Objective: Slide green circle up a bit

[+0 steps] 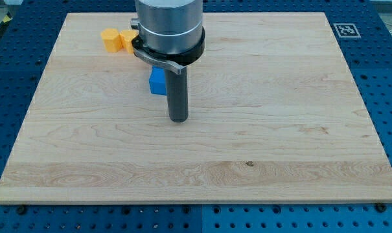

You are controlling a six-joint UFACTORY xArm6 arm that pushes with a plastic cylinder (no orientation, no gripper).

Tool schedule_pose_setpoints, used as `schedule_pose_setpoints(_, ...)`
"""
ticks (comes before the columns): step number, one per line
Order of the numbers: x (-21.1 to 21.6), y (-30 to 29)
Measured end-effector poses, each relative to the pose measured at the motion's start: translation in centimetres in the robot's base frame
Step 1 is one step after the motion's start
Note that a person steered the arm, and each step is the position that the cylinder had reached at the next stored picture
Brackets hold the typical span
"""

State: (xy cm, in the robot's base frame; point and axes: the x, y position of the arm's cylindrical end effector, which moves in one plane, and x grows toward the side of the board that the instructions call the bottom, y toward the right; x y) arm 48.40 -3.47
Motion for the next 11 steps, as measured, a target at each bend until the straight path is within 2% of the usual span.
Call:
schedule_pose_setpoints(1, 0.8, 1.4)
schedule_pose_setpoints(2, -0.5, 8.6)
schedule_pose_setpoints(3, -5.4, 13.3)
schedule_pose_setpoints(4, -10.3, 12.8)
schedule_pose_setpoints(7, -13.5, -0.4)
schedule_pose_setpoints(9, -17.5, -0.9)
schedule_pose_setpoints(11, -19.1, -2.6)
